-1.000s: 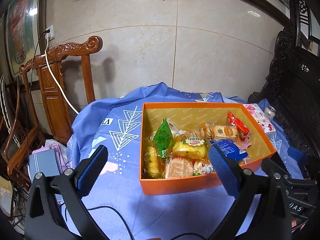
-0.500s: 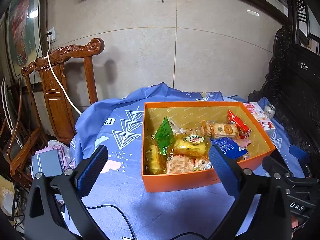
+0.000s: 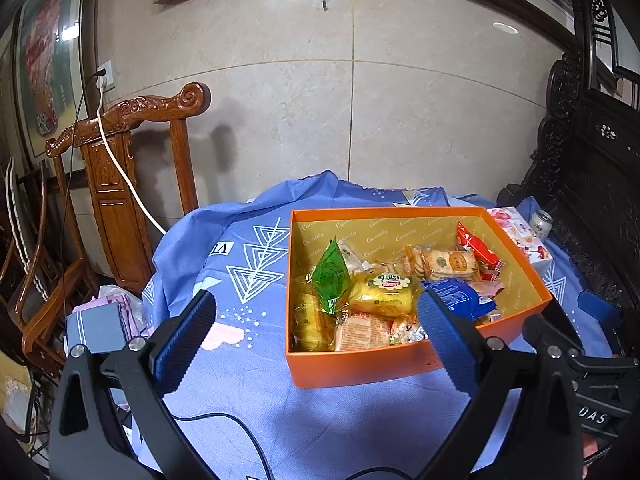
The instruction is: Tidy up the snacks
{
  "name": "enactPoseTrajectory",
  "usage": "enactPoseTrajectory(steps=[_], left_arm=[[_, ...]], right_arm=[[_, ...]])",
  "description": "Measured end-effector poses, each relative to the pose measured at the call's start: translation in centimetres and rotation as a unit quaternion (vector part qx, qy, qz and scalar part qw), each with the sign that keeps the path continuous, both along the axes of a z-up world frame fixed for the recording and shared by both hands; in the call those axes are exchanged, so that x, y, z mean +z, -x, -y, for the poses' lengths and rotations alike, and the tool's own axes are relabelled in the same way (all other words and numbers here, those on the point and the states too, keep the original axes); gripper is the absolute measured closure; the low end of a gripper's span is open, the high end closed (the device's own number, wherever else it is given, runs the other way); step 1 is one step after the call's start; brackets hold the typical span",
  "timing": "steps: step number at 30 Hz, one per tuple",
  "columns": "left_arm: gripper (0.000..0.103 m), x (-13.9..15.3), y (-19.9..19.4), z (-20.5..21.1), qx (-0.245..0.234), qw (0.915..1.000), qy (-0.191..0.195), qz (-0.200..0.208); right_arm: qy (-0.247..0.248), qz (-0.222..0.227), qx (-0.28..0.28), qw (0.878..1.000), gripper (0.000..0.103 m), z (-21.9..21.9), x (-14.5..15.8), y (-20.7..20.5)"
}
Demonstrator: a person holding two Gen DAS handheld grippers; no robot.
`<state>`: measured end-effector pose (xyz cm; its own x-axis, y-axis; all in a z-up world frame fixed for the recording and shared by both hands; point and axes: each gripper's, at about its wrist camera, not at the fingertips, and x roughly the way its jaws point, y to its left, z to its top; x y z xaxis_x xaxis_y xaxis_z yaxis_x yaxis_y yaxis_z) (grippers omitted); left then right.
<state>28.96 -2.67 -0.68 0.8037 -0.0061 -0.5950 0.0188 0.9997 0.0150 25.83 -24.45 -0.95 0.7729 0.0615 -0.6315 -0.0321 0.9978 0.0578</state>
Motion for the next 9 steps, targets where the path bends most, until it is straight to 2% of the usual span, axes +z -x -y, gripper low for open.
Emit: enactPoseTrajectory(steps=[9], left_arm=[[0.004, 0.07, 0.07, 0.11, 0.0, 1.0, -0.002, -0.003]], right_arm=[[-0.001, -0.001, 0.001, 1.0, 0.003, -0.13, 0.03, -0.04]])
